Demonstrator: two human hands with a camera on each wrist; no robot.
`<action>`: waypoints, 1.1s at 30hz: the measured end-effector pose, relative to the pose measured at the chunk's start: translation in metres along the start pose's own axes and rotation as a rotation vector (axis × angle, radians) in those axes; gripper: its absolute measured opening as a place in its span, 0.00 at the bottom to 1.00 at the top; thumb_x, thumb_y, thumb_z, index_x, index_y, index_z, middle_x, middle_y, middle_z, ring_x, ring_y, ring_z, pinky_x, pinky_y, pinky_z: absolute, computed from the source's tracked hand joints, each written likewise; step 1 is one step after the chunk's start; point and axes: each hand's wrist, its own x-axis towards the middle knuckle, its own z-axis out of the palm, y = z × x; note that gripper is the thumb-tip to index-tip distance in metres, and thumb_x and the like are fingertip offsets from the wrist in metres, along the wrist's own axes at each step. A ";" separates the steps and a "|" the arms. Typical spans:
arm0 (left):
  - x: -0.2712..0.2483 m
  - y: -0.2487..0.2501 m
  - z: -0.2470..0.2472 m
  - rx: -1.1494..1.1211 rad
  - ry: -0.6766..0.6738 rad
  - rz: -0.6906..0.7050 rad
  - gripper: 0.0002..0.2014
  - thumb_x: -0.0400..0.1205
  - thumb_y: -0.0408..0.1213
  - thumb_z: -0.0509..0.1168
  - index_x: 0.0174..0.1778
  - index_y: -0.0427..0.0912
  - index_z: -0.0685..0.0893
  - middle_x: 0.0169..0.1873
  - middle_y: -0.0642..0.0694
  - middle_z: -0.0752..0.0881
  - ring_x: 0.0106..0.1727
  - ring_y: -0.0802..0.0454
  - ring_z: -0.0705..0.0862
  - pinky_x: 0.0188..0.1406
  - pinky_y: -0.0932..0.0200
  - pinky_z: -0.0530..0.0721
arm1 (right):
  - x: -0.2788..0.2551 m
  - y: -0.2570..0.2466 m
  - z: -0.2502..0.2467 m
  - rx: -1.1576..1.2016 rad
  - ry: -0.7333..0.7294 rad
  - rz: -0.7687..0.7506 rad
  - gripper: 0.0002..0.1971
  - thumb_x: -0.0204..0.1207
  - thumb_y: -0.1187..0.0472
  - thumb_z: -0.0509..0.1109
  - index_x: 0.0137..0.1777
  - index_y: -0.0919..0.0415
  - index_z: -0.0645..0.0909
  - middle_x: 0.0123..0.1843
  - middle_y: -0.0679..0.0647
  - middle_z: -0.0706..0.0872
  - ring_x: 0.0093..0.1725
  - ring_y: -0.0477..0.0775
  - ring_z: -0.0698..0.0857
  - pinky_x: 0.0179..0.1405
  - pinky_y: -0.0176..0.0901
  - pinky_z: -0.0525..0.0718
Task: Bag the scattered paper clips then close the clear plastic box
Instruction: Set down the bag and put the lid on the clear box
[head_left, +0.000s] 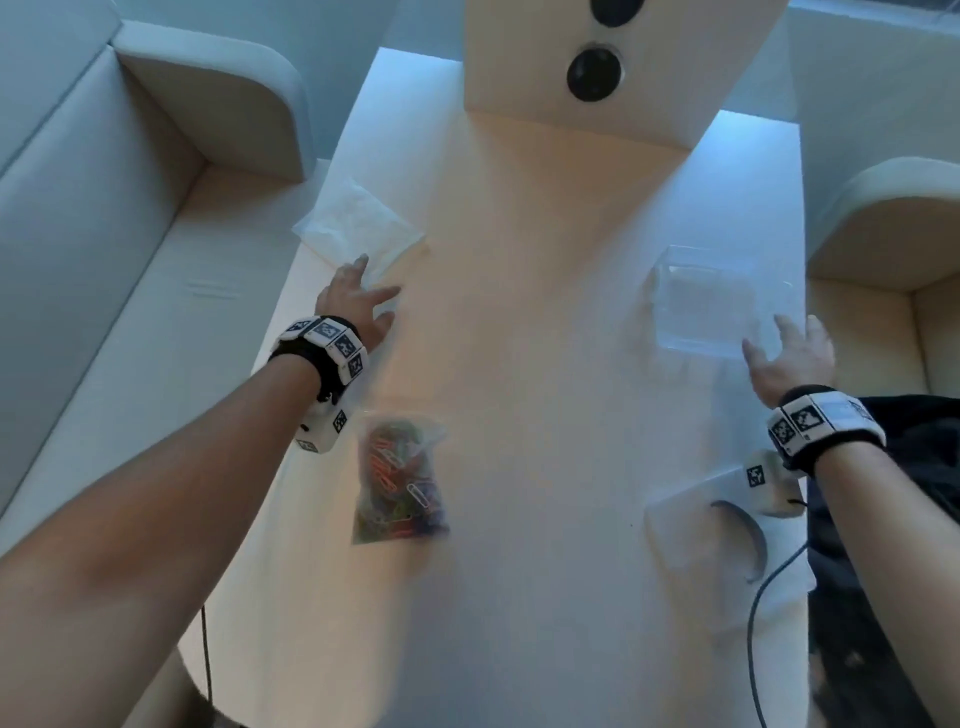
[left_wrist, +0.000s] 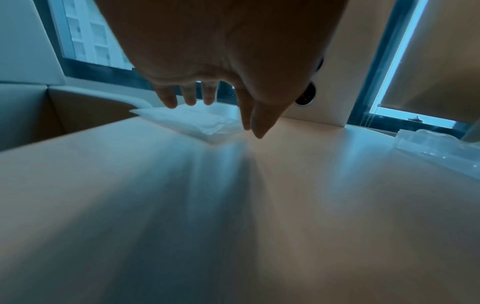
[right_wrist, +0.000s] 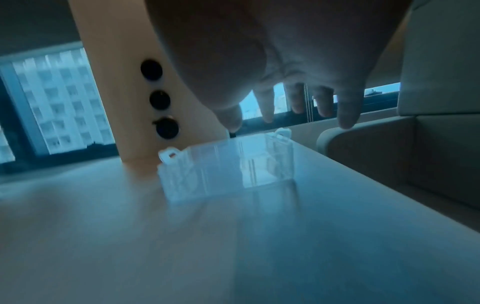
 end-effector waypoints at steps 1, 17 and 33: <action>0.004 0.000 0.005 -0.003 -0.061 -0.002 0.23 0.84 0.44 0.62 0.77 0.55 0.73 0.85 0.41 0.55 0.85 0.42 0.54 0.82 0.45 0.57 | 0.003 0.002 0.005 -0.031 -0.080 -0.010 0.26 0.82 0.48 0.63 0.78 0.55 0.71 0.85 0.63 0.57 0.83 0.65 0.58 0.82 0.54 0.56; -0.099 0.086 -0.044 -0.756 0.440 0.322 0.08 0.76 0.24 0.70 0.42 0.40 0.92 0.40 0.50 0.88 0.39 0.57 0.86 0.44 0.68 0.87 | -0.175 -0.071 0.063 0.098 -0.189 -0.459 0.10 0.79 0.53 0.70 0.51 0.55 0.91 0.55 0.61 0.74 0.57 0.63 0.76 0.64 0.47 0.74; -0.232 0.117 0.054 -0.498 -0.128 0.538 0.08 0.75 0.35 0.70 0.45 0.38 0.91 0.41 0.44 0.77 0.37 0.47 0.79 0.41 0.53 0.82 | -0.283 -0.036 0.044 0.323 -0.102 -0.444 0.39 0.62 0.57 0.84 0.72 0.49 0.69 0.66 0.50 0.70 0.44 0.46 0.81 0.41 0.38 0.85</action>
